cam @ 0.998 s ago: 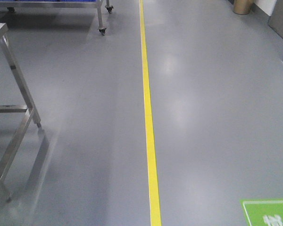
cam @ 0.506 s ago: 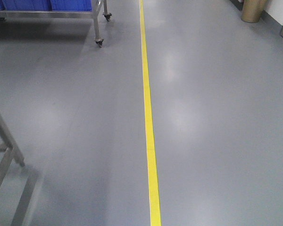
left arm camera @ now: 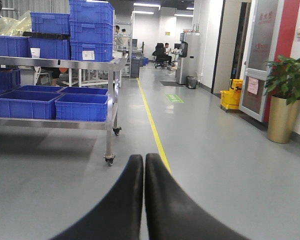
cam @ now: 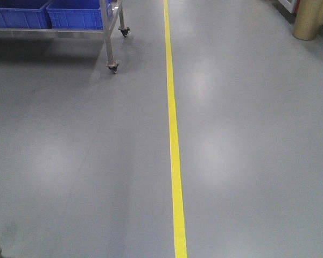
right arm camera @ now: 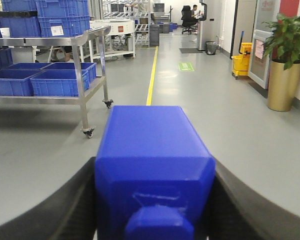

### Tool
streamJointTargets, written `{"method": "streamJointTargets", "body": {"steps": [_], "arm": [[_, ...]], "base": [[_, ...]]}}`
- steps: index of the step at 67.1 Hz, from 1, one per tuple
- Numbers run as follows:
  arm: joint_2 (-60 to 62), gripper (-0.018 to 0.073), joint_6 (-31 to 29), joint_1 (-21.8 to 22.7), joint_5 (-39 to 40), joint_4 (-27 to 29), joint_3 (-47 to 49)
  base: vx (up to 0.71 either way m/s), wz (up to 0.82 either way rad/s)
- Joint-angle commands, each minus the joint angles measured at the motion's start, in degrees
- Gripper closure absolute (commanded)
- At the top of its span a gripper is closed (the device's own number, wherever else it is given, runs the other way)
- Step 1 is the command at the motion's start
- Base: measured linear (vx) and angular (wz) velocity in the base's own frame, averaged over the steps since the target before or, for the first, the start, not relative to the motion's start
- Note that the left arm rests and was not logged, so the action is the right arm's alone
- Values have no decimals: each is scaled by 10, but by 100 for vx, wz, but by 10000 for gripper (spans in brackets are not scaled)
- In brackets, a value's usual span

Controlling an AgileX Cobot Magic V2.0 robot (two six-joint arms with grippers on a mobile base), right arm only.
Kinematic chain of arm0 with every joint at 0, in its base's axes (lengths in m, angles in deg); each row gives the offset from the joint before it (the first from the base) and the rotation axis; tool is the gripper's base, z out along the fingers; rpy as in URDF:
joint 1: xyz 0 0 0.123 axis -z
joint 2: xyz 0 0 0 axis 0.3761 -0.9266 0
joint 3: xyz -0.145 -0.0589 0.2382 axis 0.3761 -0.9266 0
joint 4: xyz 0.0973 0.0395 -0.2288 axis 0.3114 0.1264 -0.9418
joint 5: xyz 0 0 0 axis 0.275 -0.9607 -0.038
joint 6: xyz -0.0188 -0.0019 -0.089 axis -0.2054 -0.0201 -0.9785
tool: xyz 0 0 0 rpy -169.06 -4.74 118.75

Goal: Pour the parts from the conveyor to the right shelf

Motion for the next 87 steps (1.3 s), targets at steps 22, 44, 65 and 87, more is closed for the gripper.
{"method": "streamJointTargets", "body": {"steps": [22, 44, 65, 87], "arm": [[-7, 560, -4, 3, 46, 1, 15], [-7, 560, -4, 3, 45, 1, 15], [-7, 560, -4, 3, 45, 1, 15], [-7, 560, -4, 3, 45, 1, 15]], "base": [[77, 8], [74, -4], [71, -3], [67, 1]]}}
